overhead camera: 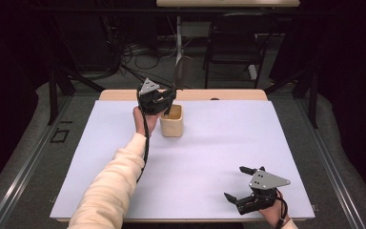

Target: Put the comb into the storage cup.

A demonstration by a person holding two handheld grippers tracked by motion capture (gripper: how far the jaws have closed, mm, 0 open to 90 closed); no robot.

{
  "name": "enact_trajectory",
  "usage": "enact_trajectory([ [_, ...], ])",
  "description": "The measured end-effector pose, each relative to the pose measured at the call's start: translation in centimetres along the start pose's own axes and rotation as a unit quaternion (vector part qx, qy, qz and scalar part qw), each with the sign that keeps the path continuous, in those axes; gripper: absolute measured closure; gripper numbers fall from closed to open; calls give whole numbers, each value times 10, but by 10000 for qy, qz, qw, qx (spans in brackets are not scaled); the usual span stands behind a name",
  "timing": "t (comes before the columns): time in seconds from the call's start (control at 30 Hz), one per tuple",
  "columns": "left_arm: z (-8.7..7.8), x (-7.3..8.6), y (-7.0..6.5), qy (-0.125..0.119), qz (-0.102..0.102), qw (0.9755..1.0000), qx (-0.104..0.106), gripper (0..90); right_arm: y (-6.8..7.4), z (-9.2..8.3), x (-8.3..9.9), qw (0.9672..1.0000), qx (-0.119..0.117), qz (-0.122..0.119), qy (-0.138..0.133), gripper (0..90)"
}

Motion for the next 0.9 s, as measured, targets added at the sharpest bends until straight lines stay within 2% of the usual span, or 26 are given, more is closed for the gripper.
enact_trajectory([
  [0.6,2,5,4,119,43,9999,-25,724,0,0,0,10000,-10,-4,2,0],
  [0.9,4,9,4,195,31,9998,29,723,0,0,0,10000,-18,-1,7,0],
])
Point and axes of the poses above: each handheld gripper's, and its own axes: z roughly forward along the jaws, x roughly out of its underside, y roughly to its left, the point moved 1 cm from there along z, roughly forward along the jaws, and after that the axes turned 10 degrees about x, right-handed, at the moved point
